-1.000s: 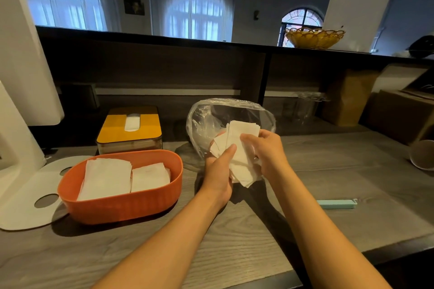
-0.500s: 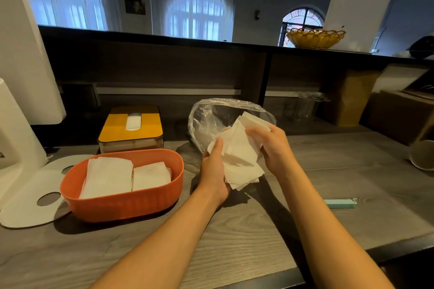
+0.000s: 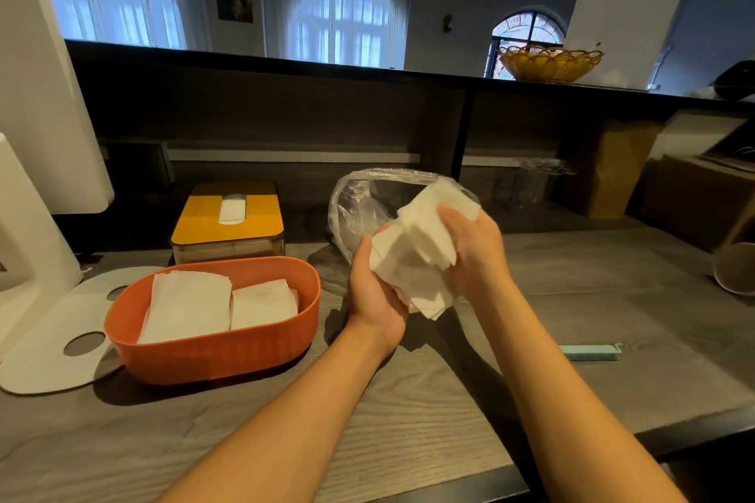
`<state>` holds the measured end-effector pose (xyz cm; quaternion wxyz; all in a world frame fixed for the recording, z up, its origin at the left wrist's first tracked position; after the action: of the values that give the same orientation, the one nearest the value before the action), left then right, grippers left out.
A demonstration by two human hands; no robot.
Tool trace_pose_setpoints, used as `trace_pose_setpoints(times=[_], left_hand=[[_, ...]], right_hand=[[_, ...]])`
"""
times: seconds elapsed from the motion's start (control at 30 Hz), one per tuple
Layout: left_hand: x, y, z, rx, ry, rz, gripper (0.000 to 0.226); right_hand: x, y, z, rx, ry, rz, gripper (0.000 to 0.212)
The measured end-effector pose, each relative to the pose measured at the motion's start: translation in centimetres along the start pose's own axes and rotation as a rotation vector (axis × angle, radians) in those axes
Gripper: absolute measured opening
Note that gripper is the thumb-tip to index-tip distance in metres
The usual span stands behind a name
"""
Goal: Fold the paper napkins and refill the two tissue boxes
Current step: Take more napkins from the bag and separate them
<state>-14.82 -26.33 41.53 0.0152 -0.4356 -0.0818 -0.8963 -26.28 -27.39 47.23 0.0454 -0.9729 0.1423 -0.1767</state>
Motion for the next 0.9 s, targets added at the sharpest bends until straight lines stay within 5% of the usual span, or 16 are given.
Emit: trace_pose_setpoints(times=[0.13, 0.33, 0.5, 0.67, 0.9], left_hand=[[0.7, -0.5, 0.5, 0.049, 0.102, -0.084, 0.029], [0.3, 0.0, 0.6, 0.170, 0.263, -0.057, 0.041], [0.3, 0.4, 2.0, 0.206, 0.266, -0.080, 0.045], [0.0, 0.0, 1.5, 0.064, 0.163, -0.091, 0.051], [-0.1, 0.0, 0.9, -0.069, 0.140, -0.115, 0.031]], right_hand=[[0.7, 0.2, 1.8, 0.006, -0.163, 0.067, 0.027], [0.8, 0.4, 1.7, 0.046, -0.213, 0.047, 0.016], [0.1, 0.5, 0.8, 0.193, -0.313, -0.152, 0.033], [-0.4, 0.7, 0.5, 0.118, -0.272, -0.114, 0.020], [-1.3, 1.4, -0.1, 0.047, -0.213, -0.002, 0.036]])
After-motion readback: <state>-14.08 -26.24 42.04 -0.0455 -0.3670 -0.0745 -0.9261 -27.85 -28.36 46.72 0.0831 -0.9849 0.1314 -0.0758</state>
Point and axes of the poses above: each hand's wrist, its own y-axis towards the middle knuckle, its own x-axis out of the palm, z = x × y, the point moved 4 cm from there along y, towards the middle knuckle, and after that the axes turned 15 degrees about x, right-handed, at the moved point
